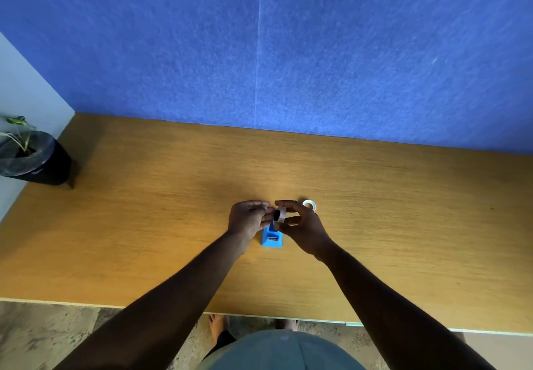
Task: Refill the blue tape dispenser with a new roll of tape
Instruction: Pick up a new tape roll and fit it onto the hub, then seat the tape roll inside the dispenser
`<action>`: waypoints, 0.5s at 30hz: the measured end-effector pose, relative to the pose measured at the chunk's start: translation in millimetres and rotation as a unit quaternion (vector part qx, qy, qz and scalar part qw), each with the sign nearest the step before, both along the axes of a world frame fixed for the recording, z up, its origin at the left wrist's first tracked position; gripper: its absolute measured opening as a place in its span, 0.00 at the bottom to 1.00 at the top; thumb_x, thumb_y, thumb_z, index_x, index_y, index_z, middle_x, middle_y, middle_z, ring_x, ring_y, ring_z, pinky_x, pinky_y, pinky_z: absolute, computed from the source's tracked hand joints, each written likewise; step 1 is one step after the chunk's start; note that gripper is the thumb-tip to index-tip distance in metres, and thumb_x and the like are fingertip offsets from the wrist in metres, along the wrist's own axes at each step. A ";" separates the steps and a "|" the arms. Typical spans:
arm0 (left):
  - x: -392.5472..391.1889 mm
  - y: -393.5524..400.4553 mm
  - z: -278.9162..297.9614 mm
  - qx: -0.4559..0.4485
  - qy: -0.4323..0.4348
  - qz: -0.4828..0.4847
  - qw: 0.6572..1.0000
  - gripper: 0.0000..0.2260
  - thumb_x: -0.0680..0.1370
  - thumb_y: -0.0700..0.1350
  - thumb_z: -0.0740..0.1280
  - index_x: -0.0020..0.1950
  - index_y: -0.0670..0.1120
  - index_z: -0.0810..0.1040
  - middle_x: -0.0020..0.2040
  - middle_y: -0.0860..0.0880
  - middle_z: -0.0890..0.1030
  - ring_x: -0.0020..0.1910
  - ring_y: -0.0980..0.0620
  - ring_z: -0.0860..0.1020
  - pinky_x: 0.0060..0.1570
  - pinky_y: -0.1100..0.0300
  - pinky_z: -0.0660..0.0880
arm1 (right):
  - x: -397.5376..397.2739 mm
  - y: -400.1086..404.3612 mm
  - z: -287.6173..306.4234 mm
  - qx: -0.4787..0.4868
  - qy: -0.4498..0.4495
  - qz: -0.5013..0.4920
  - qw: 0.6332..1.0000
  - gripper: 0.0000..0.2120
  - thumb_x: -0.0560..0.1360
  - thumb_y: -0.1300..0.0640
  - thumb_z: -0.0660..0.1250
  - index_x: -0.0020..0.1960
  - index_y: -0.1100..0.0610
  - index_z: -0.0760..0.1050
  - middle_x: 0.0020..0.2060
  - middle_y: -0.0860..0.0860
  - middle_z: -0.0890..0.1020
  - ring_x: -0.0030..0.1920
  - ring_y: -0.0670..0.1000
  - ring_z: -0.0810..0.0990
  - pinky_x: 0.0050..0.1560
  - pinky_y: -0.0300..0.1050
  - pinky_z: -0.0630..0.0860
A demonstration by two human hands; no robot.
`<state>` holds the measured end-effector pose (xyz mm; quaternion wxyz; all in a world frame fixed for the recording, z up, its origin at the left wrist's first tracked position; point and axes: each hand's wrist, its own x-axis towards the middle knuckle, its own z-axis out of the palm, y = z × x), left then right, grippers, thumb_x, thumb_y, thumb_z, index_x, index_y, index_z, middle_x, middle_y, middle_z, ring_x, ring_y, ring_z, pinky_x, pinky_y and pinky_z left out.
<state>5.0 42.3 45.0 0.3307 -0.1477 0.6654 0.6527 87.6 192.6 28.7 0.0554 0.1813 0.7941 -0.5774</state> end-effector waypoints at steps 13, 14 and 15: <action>-12.2 -10.5 -40.3 -0.212 0.172 -0.110 0.956 0.08 0.79 0.41 0.70 0.57 0.46 0.84 0.53 0.52 0.86 0.53 0.55 0.83 0.56 0.60 0.79 | -21.0 2.8 -5.4 0.265 -0.003 0.082 0.961 0.29 0.69 0.56 0.82 0.68 0.52 0.78 0.64 0.48 0.83 0.64 0.48 0.80 0.59 0.43 0.78; -13.2 -10.6 -42.1 -0.220 0.178 -0.121 0.951 0.09 0.79 0.40 0.70 0.58 0.46 0.84 0.54 0.52 0.86 0.53 0.56 0.83 0.56 0.61 0.78 | -22.9 2.1 -5.6 0.275 -0.004 0.083 0.958 0.29 0.69 0.55 0.82 0.68 0.51 0.78 0.64 0.47 0.83 0.64 0.48 0.79 0.58 0.41 0.76; -14.1 -10.5 -43.8 -0.225 0.182 -0.132 0.948 0.09 0.79 0.40 0.69 0.59 0.46 0.84 0.55 0.52 0.86 0.54 0.56 0.82 0.55 0.63 0.77 | -24.5 1.5 -6.3 0.282 -0.007 0.084 0.956 0.28 0.69 0.55 0.82 0.67 0.51 0.78 0.64 0.47 0.83 0.64 0.48 0.79 0.58 0.40 0.75</action>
